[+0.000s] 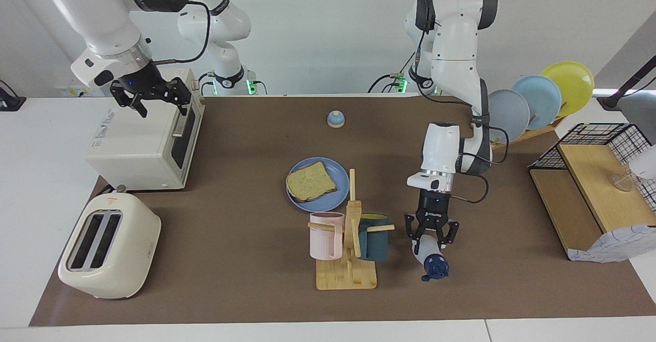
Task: Put bread on plate and add seasoning
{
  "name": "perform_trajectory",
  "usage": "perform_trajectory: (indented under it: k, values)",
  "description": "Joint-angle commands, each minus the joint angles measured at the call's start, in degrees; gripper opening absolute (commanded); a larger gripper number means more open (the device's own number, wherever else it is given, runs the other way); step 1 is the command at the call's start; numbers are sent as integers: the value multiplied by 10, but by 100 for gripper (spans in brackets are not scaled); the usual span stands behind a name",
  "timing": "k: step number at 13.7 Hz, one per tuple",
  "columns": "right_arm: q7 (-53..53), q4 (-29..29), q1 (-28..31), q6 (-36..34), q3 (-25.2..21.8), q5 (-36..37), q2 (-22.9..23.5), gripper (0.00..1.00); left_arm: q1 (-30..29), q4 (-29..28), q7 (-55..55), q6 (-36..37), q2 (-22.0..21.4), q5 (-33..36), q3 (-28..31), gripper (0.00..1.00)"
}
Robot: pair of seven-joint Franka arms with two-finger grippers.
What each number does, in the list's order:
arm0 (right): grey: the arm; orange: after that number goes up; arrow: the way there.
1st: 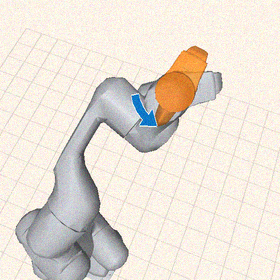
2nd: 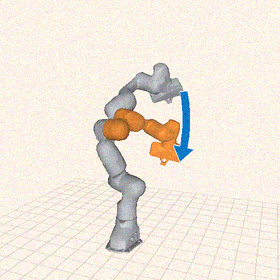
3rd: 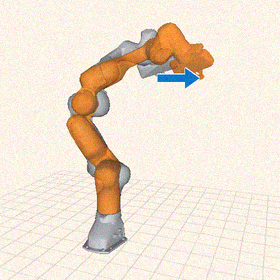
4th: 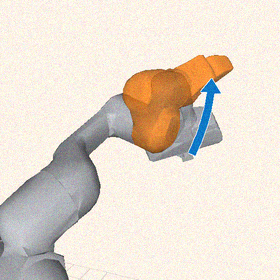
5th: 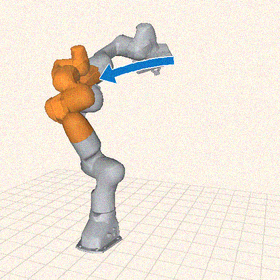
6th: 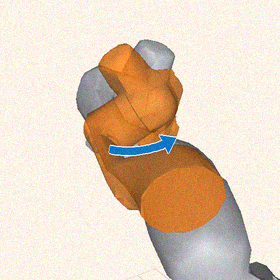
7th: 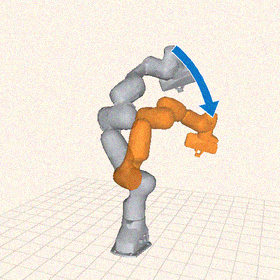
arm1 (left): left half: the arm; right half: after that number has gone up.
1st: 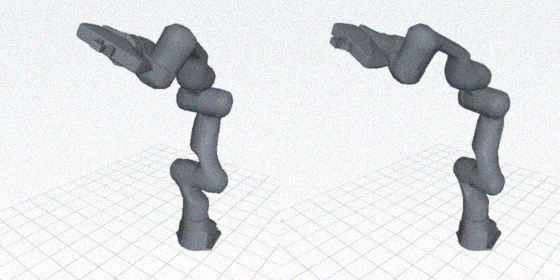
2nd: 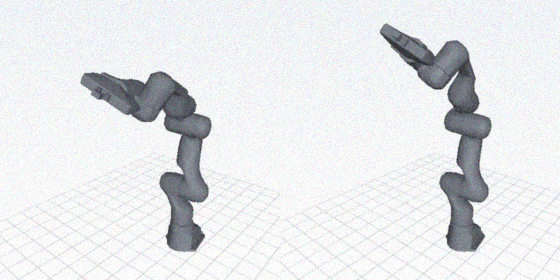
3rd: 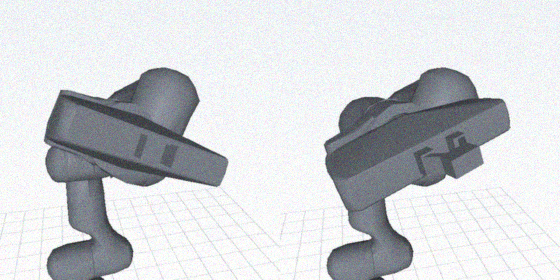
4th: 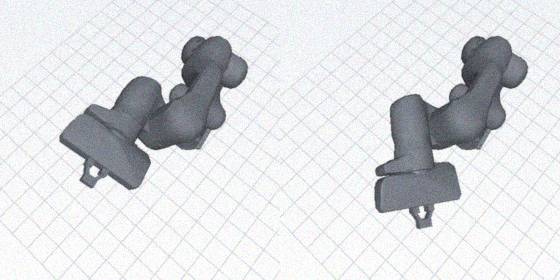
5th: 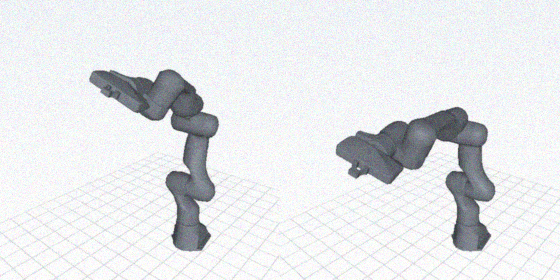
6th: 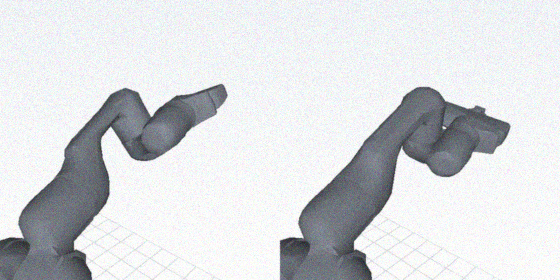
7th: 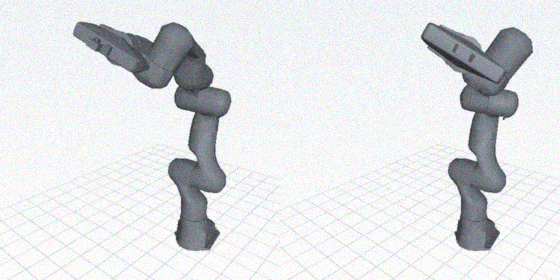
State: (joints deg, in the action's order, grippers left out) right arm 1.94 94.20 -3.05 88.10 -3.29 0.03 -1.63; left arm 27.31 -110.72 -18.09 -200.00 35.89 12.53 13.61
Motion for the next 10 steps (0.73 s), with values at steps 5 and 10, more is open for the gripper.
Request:
perform_trajectory:
  k: [5,10]
  values:
    - [16,1,12,0,7,0,-5,100,0,-38,-4,-9,-8,14,2,0]
    - [16,1,12,0,7,0,-5,100,1,-59,-3,-9,-14,14,2,0]
